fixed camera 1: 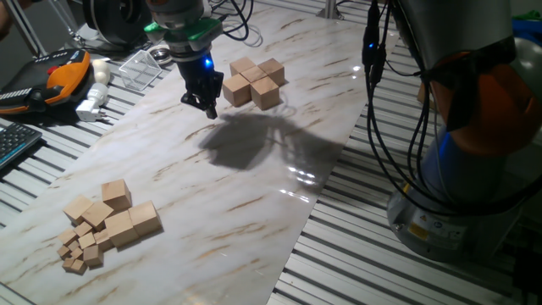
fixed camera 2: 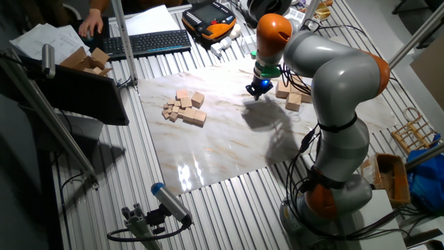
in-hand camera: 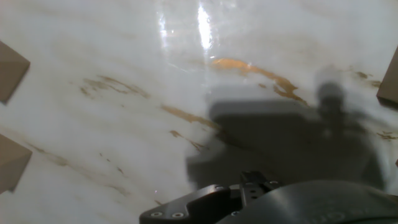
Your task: Stack the blocks into a cross shape
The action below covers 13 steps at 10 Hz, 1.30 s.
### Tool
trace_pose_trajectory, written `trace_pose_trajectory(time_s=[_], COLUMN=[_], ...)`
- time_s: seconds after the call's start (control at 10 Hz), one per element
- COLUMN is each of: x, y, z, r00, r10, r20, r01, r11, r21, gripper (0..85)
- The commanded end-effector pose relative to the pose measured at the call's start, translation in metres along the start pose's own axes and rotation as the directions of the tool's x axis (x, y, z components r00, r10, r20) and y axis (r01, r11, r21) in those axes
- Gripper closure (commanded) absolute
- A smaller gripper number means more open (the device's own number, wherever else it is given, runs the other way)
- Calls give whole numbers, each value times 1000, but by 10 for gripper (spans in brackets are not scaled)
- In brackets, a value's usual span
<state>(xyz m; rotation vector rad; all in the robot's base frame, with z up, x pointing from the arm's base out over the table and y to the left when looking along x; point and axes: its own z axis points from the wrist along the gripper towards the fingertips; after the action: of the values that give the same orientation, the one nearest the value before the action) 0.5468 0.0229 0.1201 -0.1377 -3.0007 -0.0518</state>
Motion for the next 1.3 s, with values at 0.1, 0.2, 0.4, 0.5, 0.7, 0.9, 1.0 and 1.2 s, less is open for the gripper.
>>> trace_pose_trajectory(time_s=[0.1, 0.2, 0.4, 0.5, 0.7, 0.9, 1.0, 1.2], x=[-1, 0, 0, 0, 0, 1, 0, 0], y=[0, 0, 0, 0, 0, 1, 1, 0], z=[0, 0, 1, 1, 1, 1, 2, 1], r00=[1000, 1000, 1000, 1000, 1000, 1000, 1000, 1000], r10=[0, 0, 0, 1, 5, 2, 1, -3], r20=[1, -2, -2, -2, -2, 0, 3, 12], r01=[0, 0, 0, -1, -5, -2, -1, 3], r11=[1000, 1000, 1000, 1000, 1000, 1000, 1000, 1000], r21=[0, 0, 0, 0, 2, -5, -5, -10], gripper=[850, 850, 850, 850, 850, 850, 850, 850])
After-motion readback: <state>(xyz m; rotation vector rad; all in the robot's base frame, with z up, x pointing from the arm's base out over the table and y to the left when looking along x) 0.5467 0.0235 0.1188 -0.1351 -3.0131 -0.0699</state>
